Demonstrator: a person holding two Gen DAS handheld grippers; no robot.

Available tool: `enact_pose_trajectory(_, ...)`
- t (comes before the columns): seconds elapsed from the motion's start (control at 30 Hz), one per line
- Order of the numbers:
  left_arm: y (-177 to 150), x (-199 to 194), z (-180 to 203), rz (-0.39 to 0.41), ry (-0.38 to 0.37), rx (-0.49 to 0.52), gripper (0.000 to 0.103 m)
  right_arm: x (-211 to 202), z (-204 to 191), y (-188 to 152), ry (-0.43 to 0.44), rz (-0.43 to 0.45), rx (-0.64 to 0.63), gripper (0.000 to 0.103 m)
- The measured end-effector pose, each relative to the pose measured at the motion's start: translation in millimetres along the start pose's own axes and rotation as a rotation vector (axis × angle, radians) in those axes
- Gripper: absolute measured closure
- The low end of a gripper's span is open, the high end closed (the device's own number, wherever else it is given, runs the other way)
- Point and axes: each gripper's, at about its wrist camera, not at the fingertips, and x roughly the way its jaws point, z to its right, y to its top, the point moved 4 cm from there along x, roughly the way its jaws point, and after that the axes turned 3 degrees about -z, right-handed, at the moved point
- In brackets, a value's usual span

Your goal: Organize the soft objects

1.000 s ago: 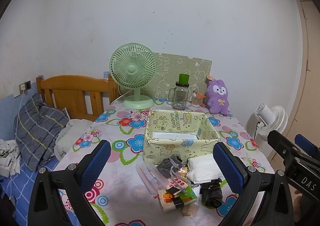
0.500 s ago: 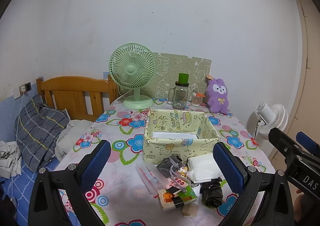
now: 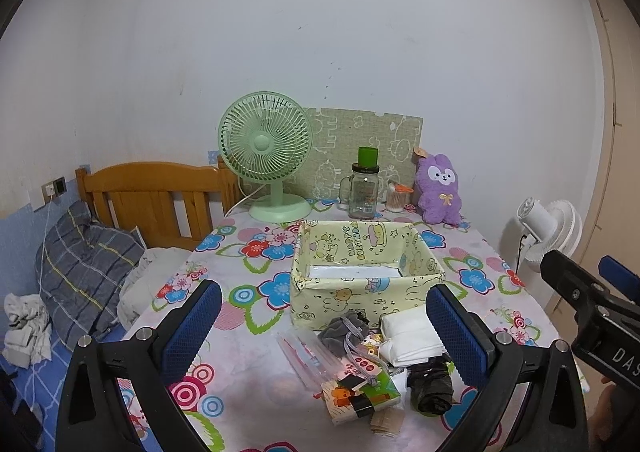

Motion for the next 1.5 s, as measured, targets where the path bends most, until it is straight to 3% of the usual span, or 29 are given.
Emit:
enact_pose_trajectory(0.47, -2.7, 10.3, 9.9, -0.010, -0.016, 0.040, 0.000, 9.3, 0.3, -2.6, -0.003, -0.023, 0.006, 0.000)
enact_pose_trajectory(1.5, -49.7, 87.4, 9.7, -0.203, -0.026, 0.043, 0.007, 89.5, -20.6, -47.0, 0.054, -0.190, -0.041, 0.001)
